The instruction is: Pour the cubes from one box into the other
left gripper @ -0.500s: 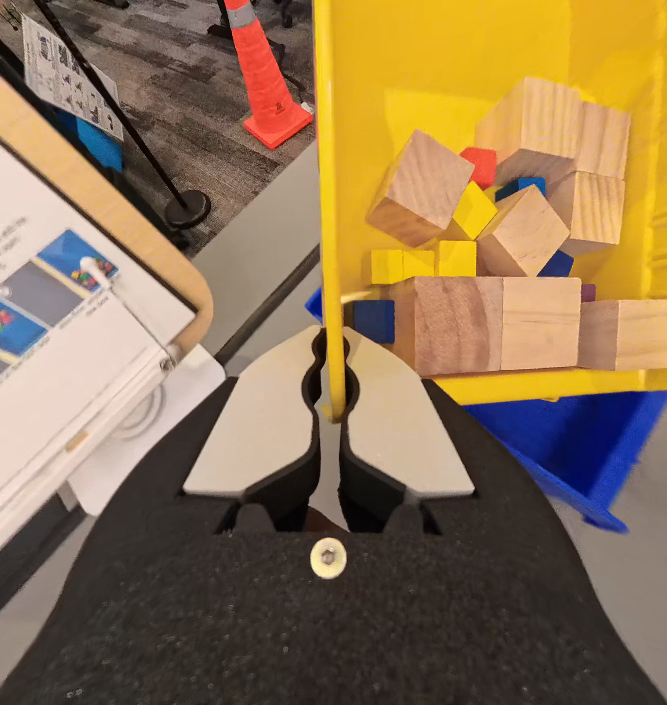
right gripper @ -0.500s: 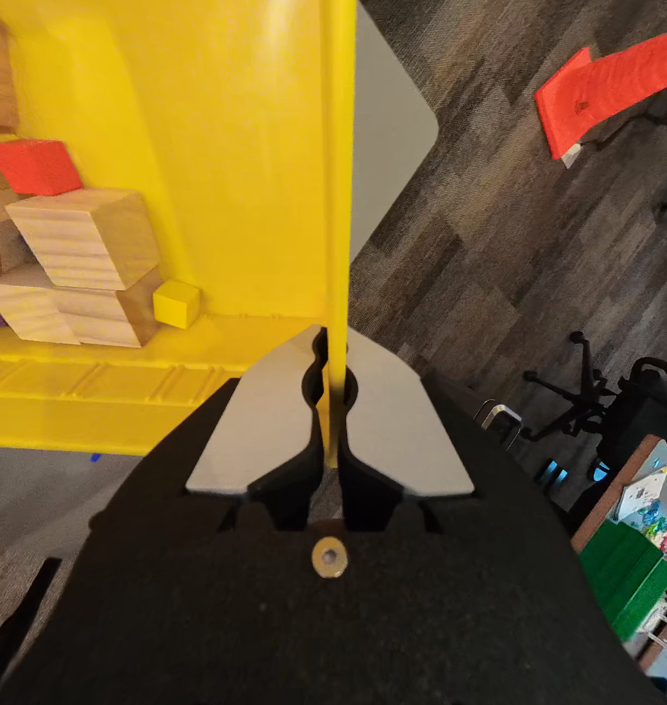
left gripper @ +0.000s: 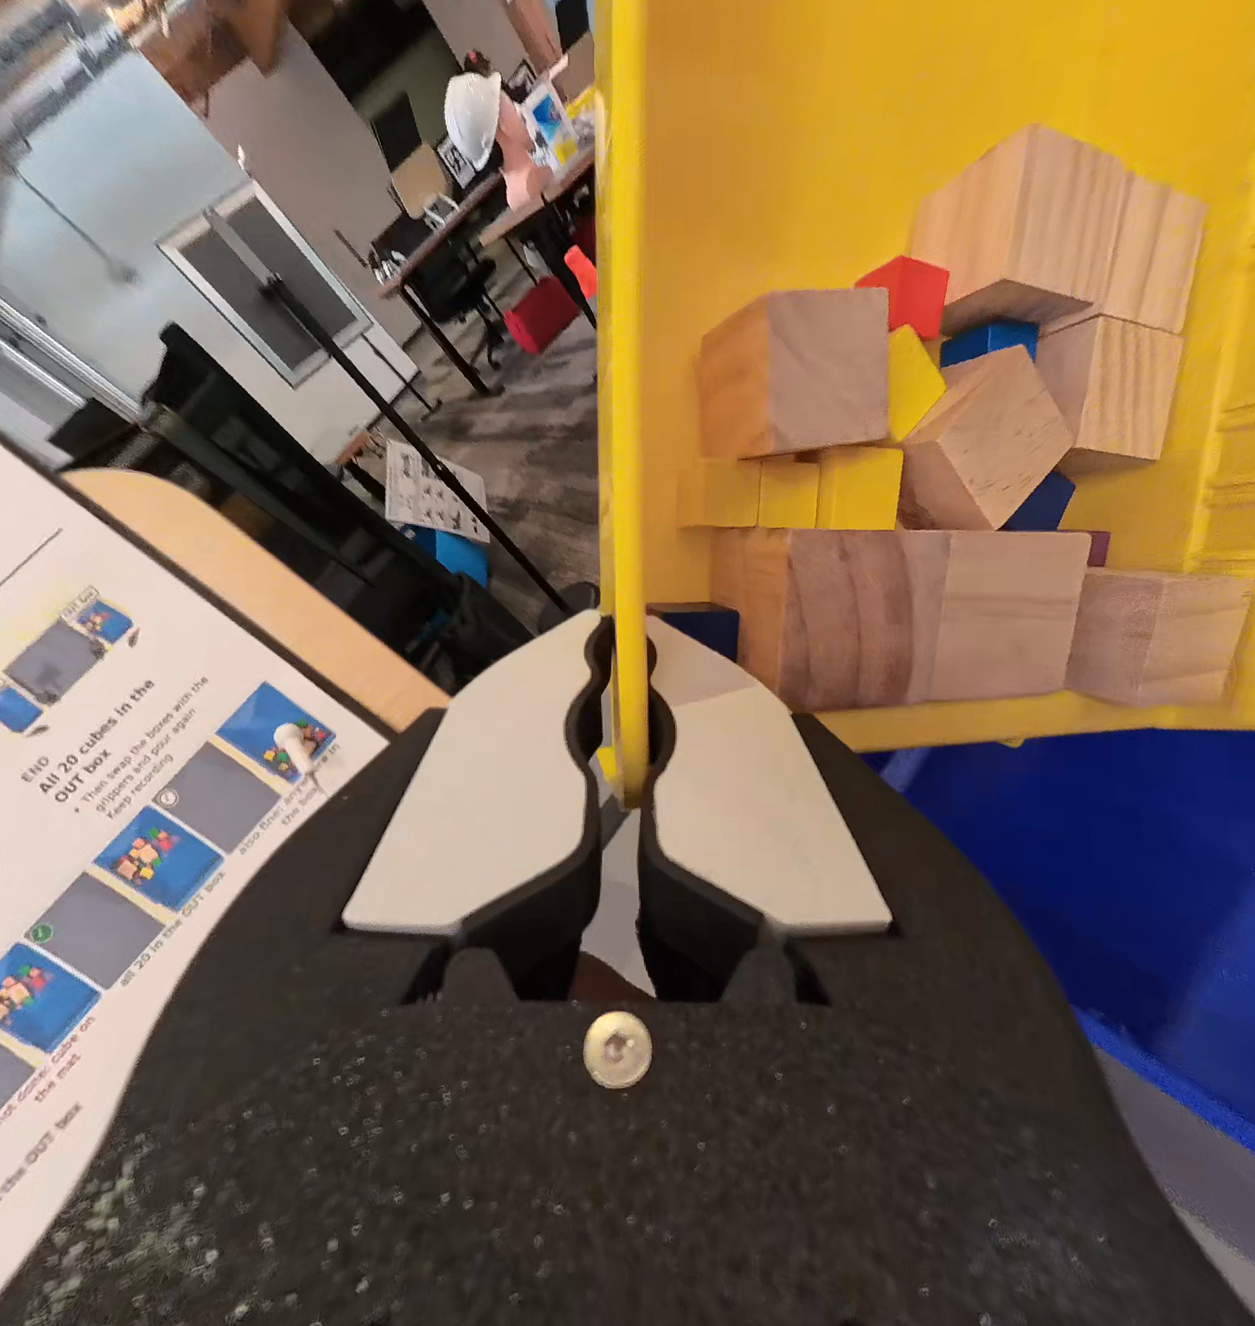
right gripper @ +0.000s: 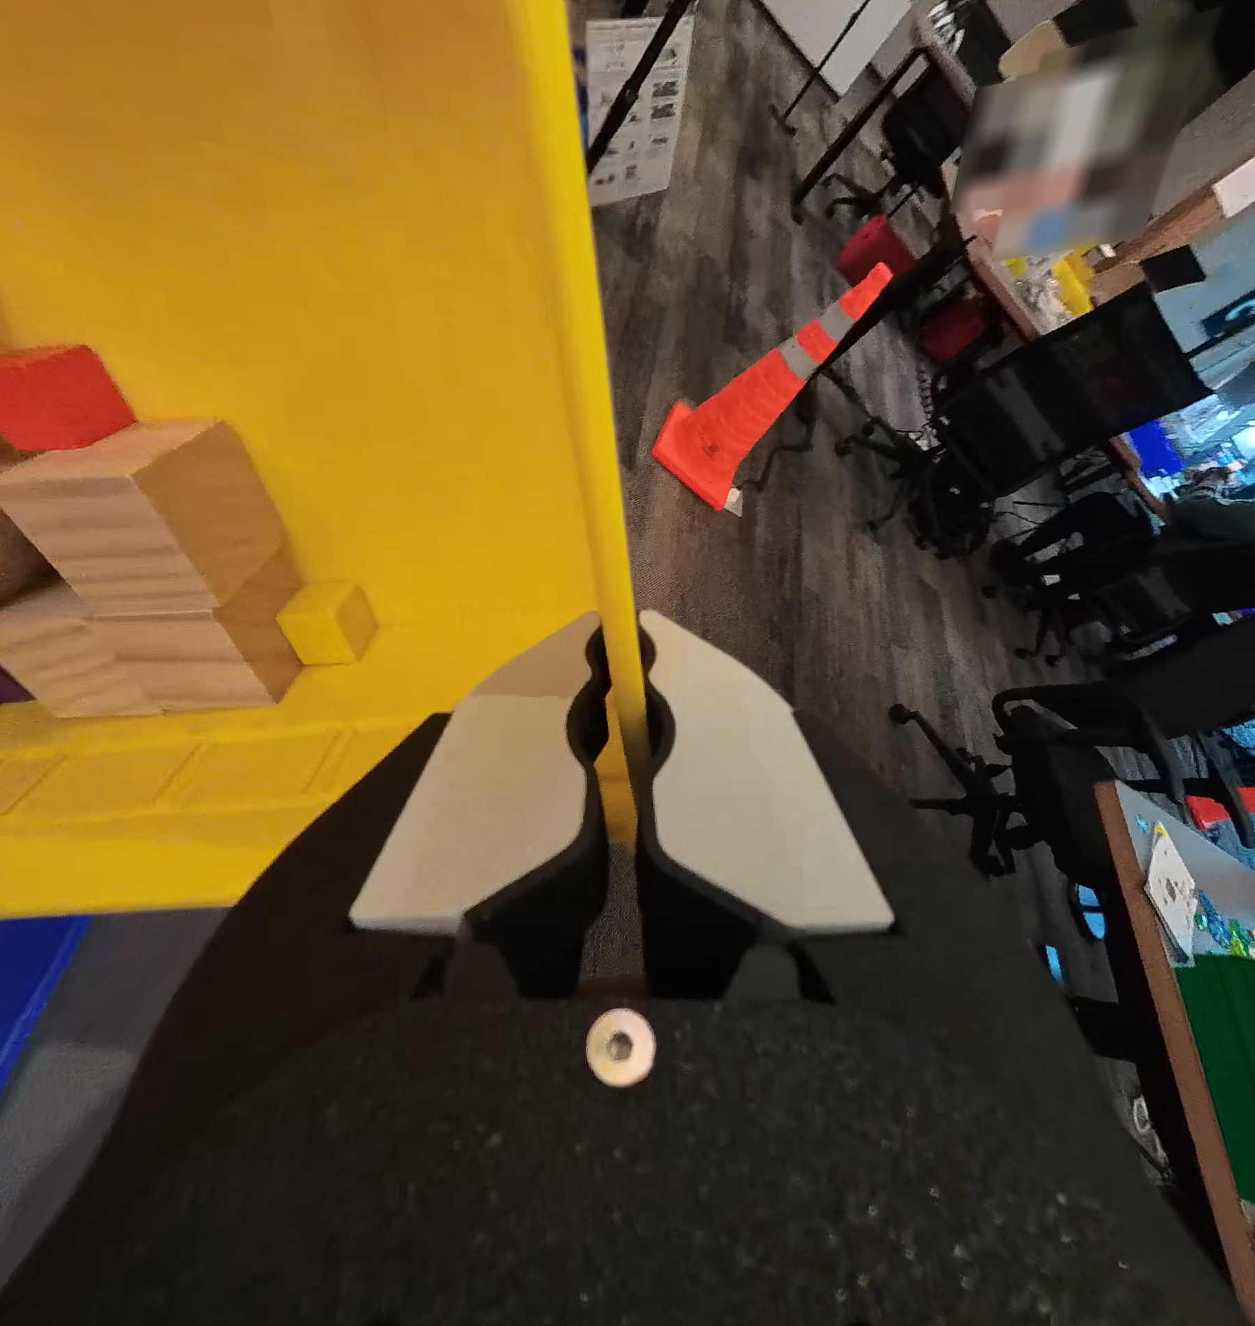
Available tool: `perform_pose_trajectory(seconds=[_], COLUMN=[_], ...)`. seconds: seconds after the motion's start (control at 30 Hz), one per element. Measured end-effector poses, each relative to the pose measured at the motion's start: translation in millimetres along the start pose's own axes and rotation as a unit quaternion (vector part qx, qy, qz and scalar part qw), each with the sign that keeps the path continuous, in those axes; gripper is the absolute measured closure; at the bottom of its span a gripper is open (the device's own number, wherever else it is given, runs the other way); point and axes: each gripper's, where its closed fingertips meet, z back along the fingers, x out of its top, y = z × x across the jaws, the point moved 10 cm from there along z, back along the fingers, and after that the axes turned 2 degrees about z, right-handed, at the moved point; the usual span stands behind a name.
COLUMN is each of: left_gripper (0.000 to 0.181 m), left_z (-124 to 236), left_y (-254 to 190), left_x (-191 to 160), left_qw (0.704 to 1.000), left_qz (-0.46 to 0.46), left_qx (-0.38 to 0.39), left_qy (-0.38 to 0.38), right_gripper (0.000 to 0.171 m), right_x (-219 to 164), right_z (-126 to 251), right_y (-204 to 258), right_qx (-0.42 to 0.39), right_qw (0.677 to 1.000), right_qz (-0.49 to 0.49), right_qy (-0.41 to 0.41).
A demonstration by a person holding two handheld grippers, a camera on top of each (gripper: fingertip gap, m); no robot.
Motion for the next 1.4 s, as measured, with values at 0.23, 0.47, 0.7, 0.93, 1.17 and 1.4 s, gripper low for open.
perform_pose_trajectory(seconds=[0.23, 0.47, 0.7, 0.93, 1.17, 1.4], left_gripper=[0.176, 0.176, 0.177, 0.177, 0.176, 0.176], left_z=[-2, -5, 1, 13, 12, 10], left_y=[-18, -24, -26, -40, -35, -33], left_x=[1, -10, -4, -24, -16, -12], left_qw=[0.997, 0.996, 0.992, 0.988, 0.988, 0.987], left_qz=[-0.013, -0.002, -0.024, -0.040, -0.040, -0.027], left_qx=[0.032, 0.057, 0.092, 0.111, 0.118, 0.129], left_qy=[-0.064, -0.068, -0.085, -0.095, -0.093, -0.096], right_gripper=[0.167, 0.167, 0.167, 0.167, 0.167, 0.167], right_x=[-18, -28, -36, -50, -50, -46], right_z=[42, 59, 73, 81, 86, 94], right_y=[9, 36, 47, 74, 78, 79], right_qx=[-0.111, -0.172, -0.227, -0.255, -0.275, -0.288], right_qw=[0.992, 0.981, 0.963, 0.952, 0.945, 0.939], right_qz=[-0.028, -0.022, -0.032, -0.029, -0.037, -0.026], right_qy=[-0.055, -0.090, -0.142, -0.166, -0.176, -0.185])
